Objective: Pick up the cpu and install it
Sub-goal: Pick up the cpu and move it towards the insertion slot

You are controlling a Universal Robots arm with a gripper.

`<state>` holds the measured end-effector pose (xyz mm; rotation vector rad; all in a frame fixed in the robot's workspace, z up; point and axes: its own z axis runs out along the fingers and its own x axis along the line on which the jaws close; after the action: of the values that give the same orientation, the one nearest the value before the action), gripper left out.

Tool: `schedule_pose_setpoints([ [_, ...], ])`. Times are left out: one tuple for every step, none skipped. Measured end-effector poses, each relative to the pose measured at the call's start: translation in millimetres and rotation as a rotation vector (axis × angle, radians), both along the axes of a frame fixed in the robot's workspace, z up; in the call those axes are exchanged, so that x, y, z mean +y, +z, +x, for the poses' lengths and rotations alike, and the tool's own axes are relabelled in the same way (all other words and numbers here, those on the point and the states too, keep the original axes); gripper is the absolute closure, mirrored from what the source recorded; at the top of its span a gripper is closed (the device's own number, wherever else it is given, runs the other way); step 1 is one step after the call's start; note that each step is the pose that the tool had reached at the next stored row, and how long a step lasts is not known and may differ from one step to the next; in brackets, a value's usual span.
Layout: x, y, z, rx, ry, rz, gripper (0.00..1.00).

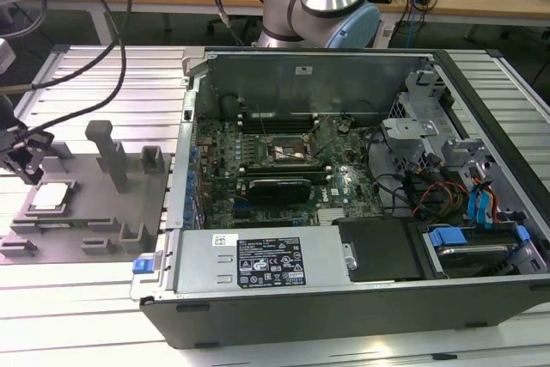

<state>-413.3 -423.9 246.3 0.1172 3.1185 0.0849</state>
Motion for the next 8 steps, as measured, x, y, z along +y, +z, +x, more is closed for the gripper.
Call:
schedule_pose_setpoints([
  [-0.6, -1.7, 0.1, 0.0009, 0.0, 0.0002, 0.89],
  [-1.2, -4.0, 0.4, 0.0024, 0.0, 0.0003, 0.89],
  [-1.6, -6.1, 0.8, 0.0038, 0.0, 0.0004, 0.89],
  [-1.9, -8.1, 1.2, 0.0054, 0.0, 0.0005, 0.89],
  [-1.9, -9.6, 1.7, 0.0067, 0.0, 0.0005, 0.89],
  [-1.8, -12.1, 2.2, 0.01, 0.0, 0.0007, 0.89],
  [-1.8, -13.5, 2.3, 0.0119, 0.0, 0.0006, 0.89],
  [-1.9, -14.8, 2.5, 0.0142, 0.0, 0.0007, 0.89],
])
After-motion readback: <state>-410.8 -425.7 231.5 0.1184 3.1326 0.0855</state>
